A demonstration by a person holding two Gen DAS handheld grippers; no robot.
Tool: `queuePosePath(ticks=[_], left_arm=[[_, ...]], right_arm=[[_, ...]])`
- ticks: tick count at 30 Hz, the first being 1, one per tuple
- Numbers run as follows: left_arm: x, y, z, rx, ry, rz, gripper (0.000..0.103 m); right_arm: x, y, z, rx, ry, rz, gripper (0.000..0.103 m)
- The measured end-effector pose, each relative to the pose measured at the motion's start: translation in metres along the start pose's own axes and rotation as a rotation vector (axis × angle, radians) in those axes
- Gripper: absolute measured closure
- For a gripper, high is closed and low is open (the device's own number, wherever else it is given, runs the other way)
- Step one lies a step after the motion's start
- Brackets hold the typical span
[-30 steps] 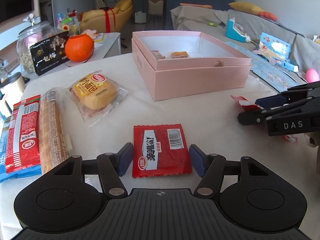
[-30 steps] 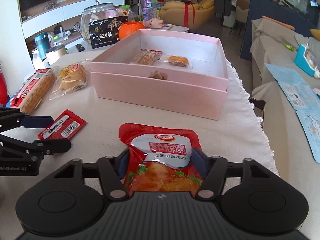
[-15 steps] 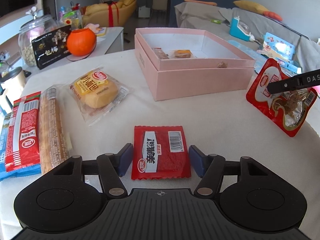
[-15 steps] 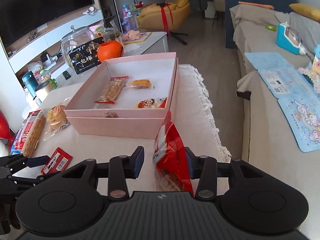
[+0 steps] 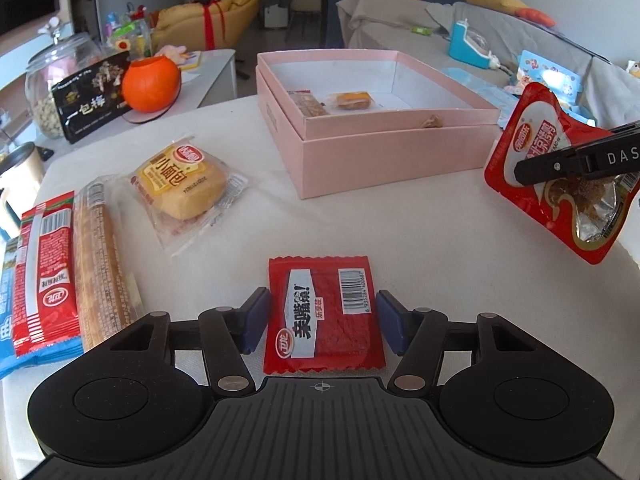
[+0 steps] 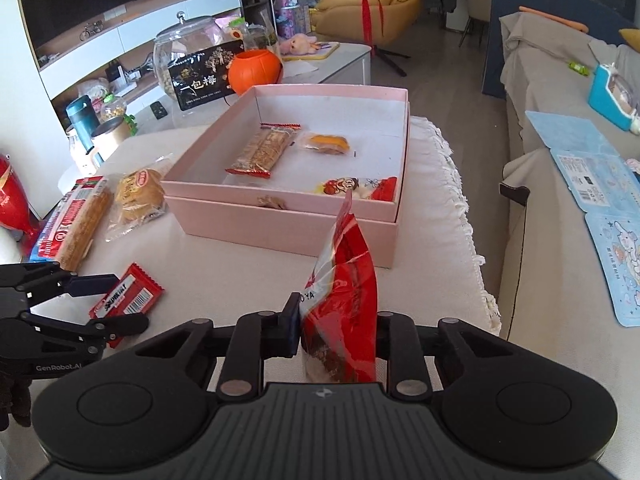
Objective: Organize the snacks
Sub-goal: 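Carry the chicken pouch and red sachet over the pink box and release both inside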
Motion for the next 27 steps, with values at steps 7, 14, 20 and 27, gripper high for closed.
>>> queuePosePath(ticks=[7, 14, 20, 27], left_arm=[[0.009, -0.007, 0.010, -0.018, -0.023, -0.002, 0.042], [0.095, -0.001, 0.056, -0.179, -0.230, 0.078, 0.043], [0.209, 0.003, 0.043, -0.293, -0.380, 0.106, 0.038], [0.168, 0.037, -0.032, -0.256, -0.213, 0.200, 0.038]], right_arm=[[0.007, 0.012, 0.011, 0.035, -0.034, 0.009, 0.080], [0.047, 0.014, 0.040, 0.128, -0.133, -0.042, 0.080], [0.151, 0.017, 0.051, 0.145, -0.314, -0.045, 0.048], [0.133, -0.019, -0.007, -0.156, -0.213, -0.010, 0.032]])
Point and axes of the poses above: each gripper's, at about its wrist camera, not at the fingertips, and z roughly against the way its jaws point, y to its left, x to its top, the point moved 5 cm from there along -z, roughly the way its jaws point, and after that the axes turned 2 degrees about x, right-handed, at the moved point
